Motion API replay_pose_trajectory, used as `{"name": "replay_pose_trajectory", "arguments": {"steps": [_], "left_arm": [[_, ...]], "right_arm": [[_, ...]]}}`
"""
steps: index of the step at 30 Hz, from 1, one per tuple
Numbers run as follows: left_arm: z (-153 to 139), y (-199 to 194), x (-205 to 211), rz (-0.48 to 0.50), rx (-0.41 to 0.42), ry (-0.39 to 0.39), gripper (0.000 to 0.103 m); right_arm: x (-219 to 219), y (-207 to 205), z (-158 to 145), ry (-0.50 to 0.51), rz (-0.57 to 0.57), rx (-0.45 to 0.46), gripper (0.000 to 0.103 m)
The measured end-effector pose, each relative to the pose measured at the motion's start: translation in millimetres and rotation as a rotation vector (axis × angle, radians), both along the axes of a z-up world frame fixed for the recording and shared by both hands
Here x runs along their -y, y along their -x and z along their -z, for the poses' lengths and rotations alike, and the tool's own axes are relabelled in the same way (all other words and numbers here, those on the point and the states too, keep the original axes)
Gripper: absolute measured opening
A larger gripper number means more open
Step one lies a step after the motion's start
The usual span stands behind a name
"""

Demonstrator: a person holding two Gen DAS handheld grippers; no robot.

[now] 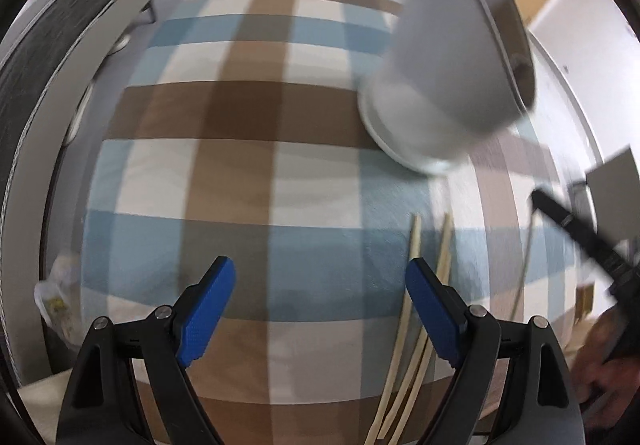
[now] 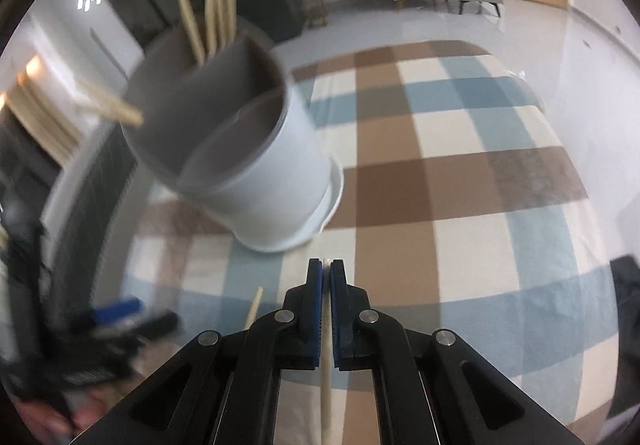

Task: Organize utensils
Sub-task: 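Close the right gripper on a chopstick while the left gripper closes on another, then lift both held chopsticks up above the grey holder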

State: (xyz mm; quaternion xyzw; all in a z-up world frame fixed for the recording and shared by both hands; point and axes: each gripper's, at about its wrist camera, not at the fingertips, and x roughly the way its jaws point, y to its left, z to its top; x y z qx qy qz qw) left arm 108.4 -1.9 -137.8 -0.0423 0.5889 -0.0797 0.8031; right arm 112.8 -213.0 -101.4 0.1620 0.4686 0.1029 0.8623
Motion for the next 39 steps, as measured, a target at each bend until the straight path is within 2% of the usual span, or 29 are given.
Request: {"name": "replay_pose_trajectory", "arguments": {"steps": [3,8,12,14,18,19,21,25,28,31,33,35,37,39], "left_arm": [[2.3,2.8,8.9,0.025,0.005,-0.009,0.084],[5.5,4.2,19.8,0.037,-0.023,0.045,0.084],[6.3,3.4,33.2,0.062,-0.008,-0.003,0.084],[11.3,3.5,41.9,0.081,-0.021,-0.059,0.084],[20.7,0.2,50.3,0.08,-0.055,-0.091,0.082],[21.2,-0.9,51.7,0.079,-0.057,-0.093,0.08],[21.2,-3.6,56.4,0.079,-0.06,-0.104,0.067],[26.8,-10.6,67.1,0.088,-0.073,-0.163,0.062],[25.9,-14.0,73.2,0.089,-0.072,-0.163,0.057],[23.5,-16.3,80.0,0.079,-0.059,-0.16,0.041],[21.4,-16.8,88.9,0.095,-0.051,-0.157,0.019],[20.7,-16.2,98.2,0.132,-0.046,-0.154,0.002],[20.3,-14.8,103.0,0.163,-0.022,-0.173,0.001],[18.5,-12.6,102.9,0.155,-0.013,-0.154,0.0]], "right_arm": [[18.1,19.4,-10.0,-0.084,0.044,0.027,0.003],[47.6,45.6,-21.6,-0.212,0.126,0.052,0.003],[62.3,49.2,-24.9,-0.264,0.165,0.067,0.003],[65.8,51.0,-25.4,-0.276,0.17,0.071,0.003],[71.8,55.3,-29.3,-0.306,0.177,0.09,0.003],[72.8,57.0,-29.9,-0.309,0.179,0.091,0.003],[72.8,57.4,-30.9,-0.306,0.179,0.091,0.003],[74.8,59.2,-31.1,-0.31,0.184,0.091,0.003],[78.1,60.4,-29.8,-0.3,0.193,0.082,0.003],[83.0,61.3,-28.0,-0.315,0.2,0.073,0.003],[85.8,61.9,-28.7,-0.321,0.206,0.076,0.003],[86.8,62.1,-30.0,-0.328,0.208,0.08,0.003],[86.6,62.6,-31.6,-0.325,0.205,0.085,0.003],[85.7,62.9,-32.9,-0.319,0.2,0.092,0.003]]}}
